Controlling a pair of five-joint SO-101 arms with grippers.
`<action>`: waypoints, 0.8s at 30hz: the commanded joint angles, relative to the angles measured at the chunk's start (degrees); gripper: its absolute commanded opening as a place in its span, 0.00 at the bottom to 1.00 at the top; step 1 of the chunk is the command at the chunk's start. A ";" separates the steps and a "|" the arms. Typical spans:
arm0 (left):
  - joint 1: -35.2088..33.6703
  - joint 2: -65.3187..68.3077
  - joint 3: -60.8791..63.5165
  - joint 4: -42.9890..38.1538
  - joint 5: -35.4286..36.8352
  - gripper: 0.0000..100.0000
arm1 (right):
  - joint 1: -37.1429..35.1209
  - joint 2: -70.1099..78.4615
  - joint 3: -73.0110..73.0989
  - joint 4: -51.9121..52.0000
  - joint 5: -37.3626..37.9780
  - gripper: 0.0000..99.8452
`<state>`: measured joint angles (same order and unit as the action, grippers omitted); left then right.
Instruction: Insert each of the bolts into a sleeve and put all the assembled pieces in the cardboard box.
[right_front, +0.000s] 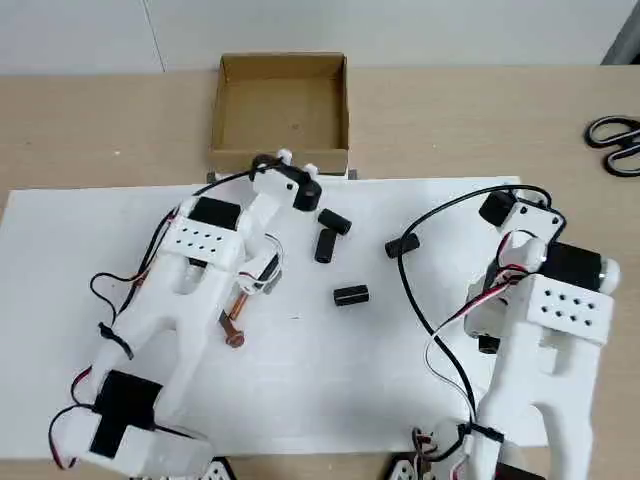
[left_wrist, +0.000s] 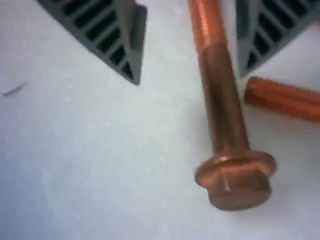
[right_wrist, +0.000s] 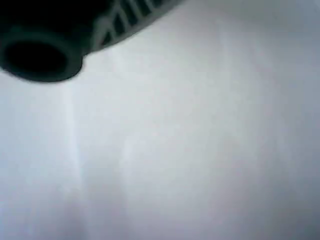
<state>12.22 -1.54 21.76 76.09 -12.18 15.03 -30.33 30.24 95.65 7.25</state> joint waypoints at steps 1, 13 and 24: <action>0.09 0.88 -2.24 -1.05 -0.35 0.13 | 0.40 -1.71 -0.26 -0.40 0.53 0.00; -2.55 10.99 -10.33 -1.41 -0.35 0.13 | 0.40 -1.71 -0.26 -0.40 0.53 0.00; -2.37 15.74 -10.24 -1.67 -0.18 0.12 | 0.40 -1.71 -0.26 -0.48 0.44 0.00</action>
<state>9.76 14.11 12.79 75.38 -12.53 15.03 -30.33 30.24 95.65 7.25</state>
